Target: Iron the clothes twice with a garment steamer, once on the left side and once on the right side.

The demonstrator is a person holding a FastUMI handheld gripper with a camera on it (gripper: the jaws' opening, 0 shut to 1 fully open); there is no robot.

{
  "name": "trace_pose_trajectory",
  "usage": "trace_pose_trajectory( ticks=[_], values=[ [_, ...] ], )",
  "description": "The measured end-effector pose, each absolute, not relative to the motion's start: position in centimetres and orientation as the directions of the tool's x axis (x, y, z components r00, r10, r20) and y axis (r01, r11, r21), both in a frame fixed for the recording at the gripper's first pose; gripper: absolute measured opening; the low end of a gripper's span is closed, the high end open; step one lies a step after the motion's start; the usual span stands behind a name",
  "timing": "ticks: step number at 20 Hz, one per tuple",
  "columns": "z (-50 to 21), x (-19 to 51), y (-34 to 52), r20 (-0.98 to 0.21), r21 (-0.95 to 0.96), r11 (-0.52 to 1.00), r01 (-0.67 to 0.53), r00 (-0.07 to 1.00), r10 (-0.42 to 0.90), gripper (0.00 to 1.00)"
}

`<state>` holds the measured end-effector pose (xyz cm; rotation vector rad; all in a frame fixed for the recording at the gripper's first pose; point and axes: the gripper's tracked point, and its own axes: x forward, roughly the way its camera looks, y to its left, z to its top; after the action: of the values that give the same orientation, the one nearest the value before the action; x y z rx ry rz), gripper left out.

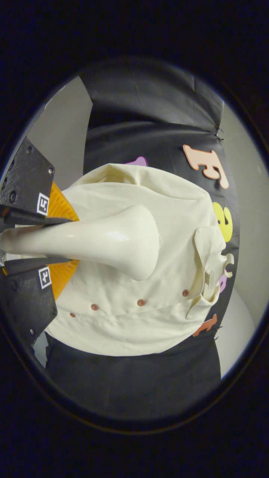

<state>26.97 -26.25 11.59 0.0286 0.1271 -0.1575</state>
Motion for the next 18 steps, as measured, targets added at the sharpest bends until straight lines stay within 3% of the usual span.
trace_pose_trajectory(
  ticks=[18],
  values=[
    [-2.8,24.7,-24.6,-0.197,-0.036,0.992,0.124,0.972,-0.129,0.36]
  ],
)
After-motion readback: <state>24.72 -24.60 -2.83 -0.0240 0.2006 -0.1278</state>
